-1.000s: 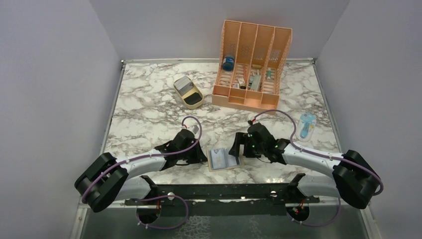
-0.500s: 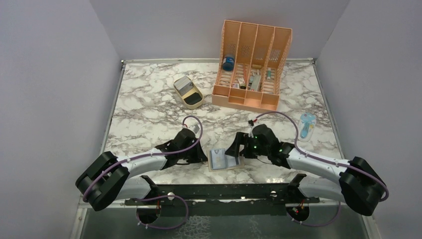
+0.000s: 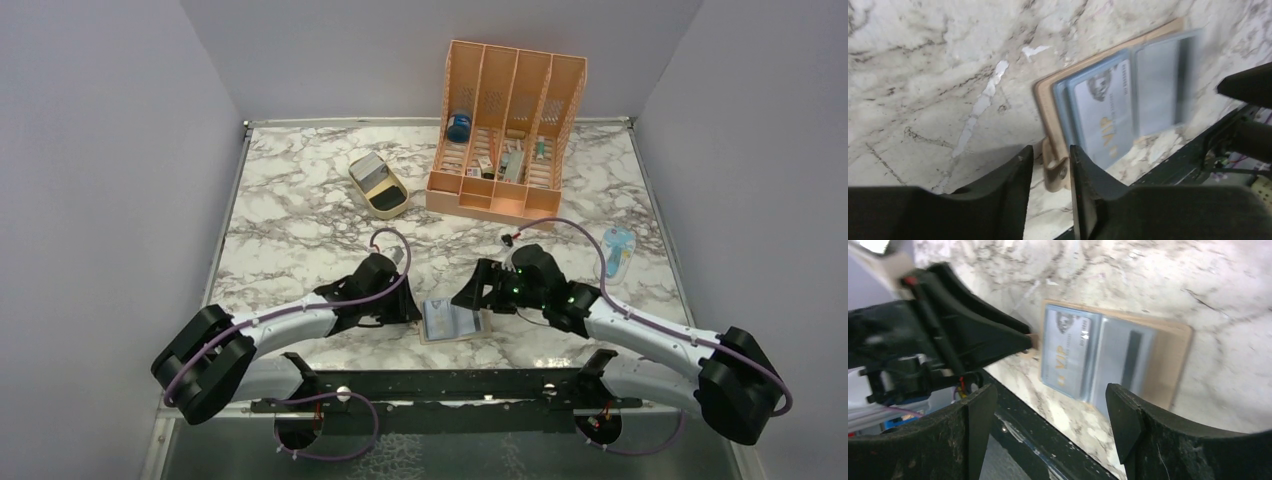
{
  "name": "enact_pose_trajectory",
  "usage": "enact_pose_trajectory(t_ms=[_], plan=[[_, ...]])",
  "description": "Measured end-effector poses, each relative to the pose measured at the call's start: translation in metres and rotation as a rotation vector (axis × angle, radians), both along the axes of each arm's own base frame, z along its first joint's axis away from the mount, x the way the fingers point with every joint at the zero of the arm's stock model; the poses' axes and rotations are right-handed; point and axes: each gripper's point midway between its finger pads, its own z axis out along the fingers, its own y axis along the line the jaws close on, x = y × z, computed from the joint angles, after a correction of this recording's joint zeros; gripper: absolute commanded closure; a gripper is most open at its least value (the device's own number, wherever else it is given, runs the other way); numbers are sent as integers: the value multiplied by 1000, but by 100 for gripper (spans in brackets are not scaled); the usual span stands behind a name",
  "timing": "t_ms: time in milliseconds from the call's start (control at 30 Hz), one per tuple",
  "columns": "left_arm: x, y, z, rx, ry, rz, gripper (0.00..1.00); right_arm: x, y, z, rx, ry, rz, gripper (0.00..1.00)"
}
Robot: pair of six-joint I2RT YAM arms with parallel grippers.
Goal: Put the credit cards into the card holder
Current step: Close the card holder at the center of the board.
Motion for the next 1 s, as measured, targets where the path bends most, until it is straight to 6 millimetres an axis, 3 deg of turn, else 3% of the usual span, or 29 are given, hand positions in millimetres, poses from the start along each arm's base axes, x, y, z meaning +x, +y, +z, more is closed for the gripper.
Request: enact_pose_trajectory(t_ms=[233,333,433,533,800,1000], plan=[[19,-14,58,-78,-93,18,58,-9,-24,-16,-85,82,-86,13],[26,-23,85,-141,-141,22,62,-15,-30,-21,-75,114,-126,11],[29,-31,93,-183,-152,20,73,-17,-36,-27,-86,140,-165,11],[29,-41,85,-206,-126,1,80,-17,-38,-30,-85,166,-197,11],[15,-41,20,-116,15,-24,85,-34,-51,-59,-69,367,-346,11],[11,-35,10,-114,10,-16,85,-33,-48,-61,-9,457,-443,12]])
